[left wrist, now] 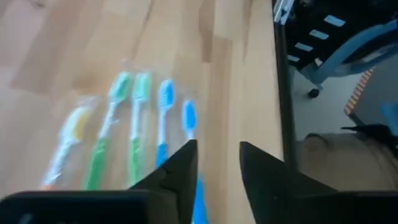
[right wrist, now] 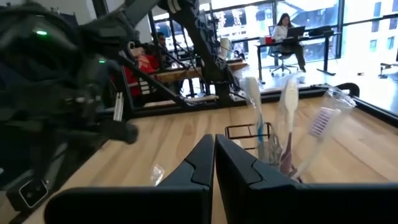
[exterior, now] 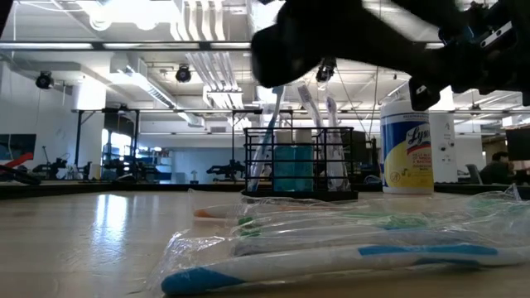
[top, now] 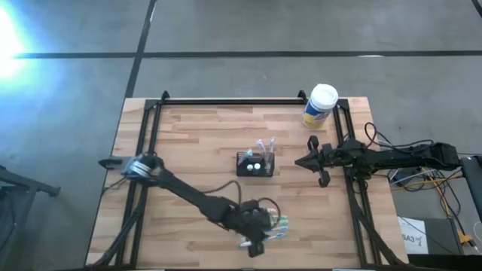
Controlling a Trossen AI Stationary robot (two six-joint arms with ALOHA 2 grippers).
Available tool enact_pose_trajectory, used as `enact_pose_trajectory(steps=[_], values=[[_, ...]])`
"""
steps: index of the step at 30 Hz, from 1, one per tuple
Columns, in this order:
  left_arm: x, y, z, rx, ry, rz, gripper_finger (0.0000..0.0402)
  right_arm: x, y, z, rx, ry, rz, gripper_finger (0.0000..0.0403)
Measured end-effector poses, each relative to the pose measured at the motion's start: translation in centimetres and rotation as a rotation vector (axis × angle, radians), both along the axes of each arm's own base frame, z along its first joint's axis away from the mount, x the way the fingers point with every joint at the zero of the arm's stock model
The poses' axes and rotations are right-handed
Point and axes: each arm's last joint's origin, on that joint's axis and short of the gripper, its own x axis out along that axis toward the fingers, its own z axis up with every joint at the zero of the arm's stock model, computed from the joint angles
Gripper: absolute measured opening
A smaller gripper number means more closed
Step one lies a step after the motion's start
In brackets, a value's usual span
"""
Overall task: Pick & Place toothbrushing station
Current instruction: Put the bottom blue toothbrush into the wire organizer
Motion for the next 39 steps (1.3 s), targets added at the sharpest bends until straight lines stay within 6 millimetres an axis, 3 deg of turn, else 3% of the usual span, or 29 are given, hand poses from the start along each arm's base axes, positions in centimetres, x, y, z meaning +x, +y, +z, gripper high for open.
enact_pose_trajectory(steps=[6, 13, 18, 31, 39], values=[[3.6, -2.1, -1.6, -0.023, 0.116, -0.034, 0.0155, 0.0, 0.0, 0.0, -0.002, 0.001, 0.0, 0.0013], [5.2, -2.8, -2.3, 0.073, 0.285, -0.051, 0.0156, 0.0, 0.0, 0.1, 0.0, -0.006, 0.0, 0.0013], [4.8, -2.7, -4.6, 0.099, 0.375, -0.052, 0.0156, 0.0, 0.0, 0.4, -0.01, -0.038, -0.001, 0.0013], [3.8, -1.9, -6.0, 0.154, 0.466, -0.079, 0.0149, 0.0, 0.0, 0.4, -0.024, -0.041, -0.002, 0.0013], [3.6, -1.8, -6.3, 0.182, 0.472, -0.107, 0.0095, 0.0, 0.0, 0.3, -0.014, -0.036, -0.002, 0.0013]])
